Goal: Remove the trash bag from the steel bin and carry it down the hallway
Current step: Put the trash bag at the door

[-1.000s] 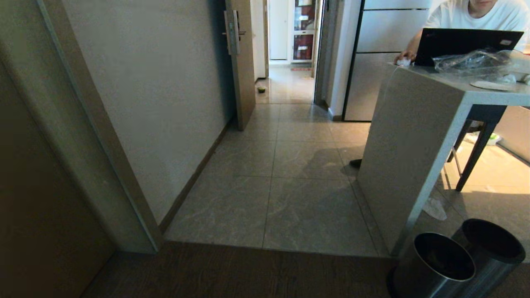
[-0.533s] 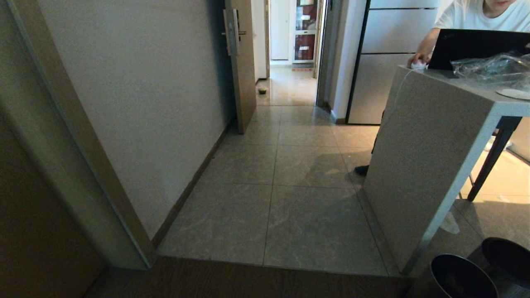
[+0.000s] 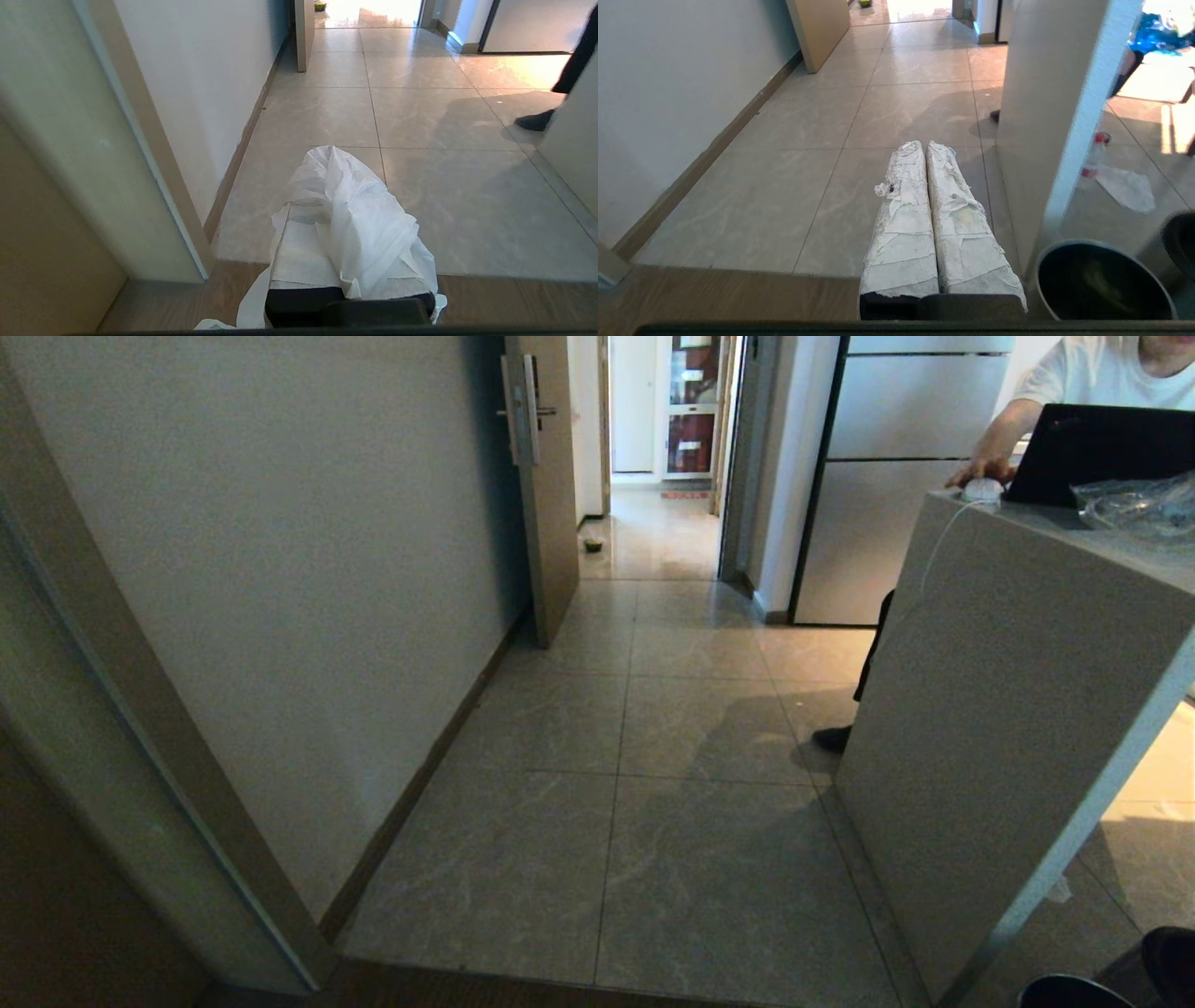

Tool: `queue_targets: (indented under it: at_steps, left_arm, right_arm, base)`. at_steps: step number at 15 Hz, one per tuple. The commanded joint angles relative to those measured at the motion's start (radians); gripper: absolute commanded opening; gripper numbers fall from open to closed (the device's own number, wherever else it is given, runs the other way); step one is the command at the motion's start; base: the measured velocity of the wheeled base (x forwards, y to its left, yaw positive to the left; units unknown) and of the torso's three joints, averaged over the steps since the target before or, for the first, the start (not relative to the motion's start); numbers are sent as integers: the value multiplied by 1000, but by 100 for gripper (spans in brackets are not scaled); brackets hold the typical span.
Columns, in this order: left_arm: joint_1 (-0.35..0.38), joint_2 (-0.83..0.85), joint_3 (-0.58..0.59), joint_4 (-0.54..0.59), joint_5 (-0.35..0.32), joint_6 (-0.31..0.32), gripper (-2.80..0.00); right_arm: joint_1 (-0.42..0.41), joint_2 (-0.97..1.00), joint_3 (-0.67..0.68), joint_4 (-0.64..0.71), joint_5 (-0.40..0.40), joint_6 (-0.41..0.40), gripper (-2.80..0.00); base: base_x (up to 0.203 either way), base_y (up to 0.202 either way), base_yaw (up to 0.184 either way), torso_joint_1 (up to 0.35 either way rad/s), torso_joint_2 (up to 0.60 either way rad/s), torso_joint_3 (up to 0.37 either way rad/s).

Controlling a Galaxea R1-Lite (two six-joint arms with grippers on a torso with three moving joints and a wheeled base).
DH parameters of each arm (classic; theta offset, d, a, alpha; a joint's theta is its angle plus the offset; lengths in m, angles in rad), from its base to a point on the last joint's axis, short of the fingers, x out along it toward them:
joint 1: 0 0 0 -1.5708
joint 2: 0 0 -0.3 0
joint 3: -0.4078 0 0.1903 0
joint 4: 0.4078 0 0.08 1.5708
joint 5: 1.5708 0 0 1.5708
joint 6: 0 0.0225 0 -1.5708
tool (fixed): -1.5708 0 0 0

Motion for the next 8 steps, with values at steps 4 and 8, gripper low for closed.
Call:
queue_targets:
  at_steps: [4,8]
  left_arm:
    - [0,1,0,-1,0,1,-280]
    - [0,1,0,-1,0,1,-280]
  right_arm:
    - [-1,0,0,0,0,1,-280]
    - [-1,0,0,0,0,1,-280]
  base:
    - [192,0,1,2,4,2]
    - [190,0,2,1,1,2]
